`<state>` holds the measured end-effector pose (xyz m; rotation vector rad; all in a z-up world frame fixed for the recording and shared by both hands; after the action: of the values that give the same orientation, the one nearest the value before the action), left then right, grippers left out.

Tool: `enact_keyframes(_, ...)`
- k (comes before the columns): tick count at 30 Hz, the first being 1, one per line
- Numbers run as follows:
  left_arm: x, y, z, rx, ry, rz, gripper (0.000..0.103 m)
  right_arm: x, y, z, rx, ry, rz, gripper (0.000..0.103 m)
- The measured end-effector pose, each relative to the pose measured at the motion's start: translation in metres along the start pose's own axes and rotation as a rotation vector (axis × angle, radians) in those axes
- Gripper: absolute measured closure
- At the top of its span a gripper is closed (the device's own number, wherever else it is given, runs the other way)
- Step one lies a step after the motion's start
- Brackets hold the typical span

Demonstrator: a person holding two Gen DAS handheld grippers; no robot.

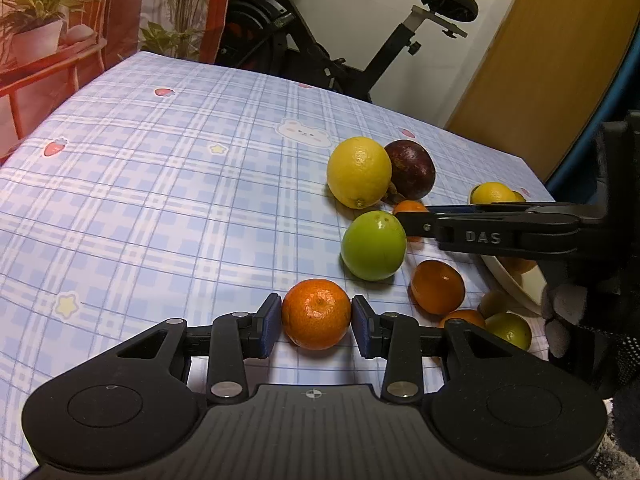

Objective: Organize fruits

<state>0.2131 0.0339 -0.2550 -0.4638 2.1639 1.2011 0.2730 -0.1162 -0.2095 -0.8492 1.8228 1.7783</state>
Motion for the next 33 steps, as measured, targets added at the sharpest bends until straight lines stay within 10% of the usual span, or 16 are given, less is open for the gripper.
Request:
enact_keyframes(17, -0.049, 0.01, -0.064, 0.033, -0.195, -0.054, 0.063, 0.008, 0.079, -0.051, -0.01, -0.168, -0.194, 0.064)
enact_keyframes(33, -0.015, -0.066, -0.184, 0.235, -0.419, 0.116, 0.063, 0.094, 0.125, -0.133, 0.106, -0.325, -0.16, 0.064)
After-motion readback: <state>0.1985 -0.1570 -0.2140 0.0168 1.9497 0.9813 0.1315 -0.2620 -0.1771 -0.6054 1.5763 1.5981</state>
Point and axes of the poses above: each gripper's, at about its wrist camera, not at the fingertips, and y roughly against the way its jaws point, z to its left, x to its underside, the point moved 6 cm from there along -y, roughly the way its jaws point, and after that the axes turned 10 degrees about x, right-handed, at the moved point
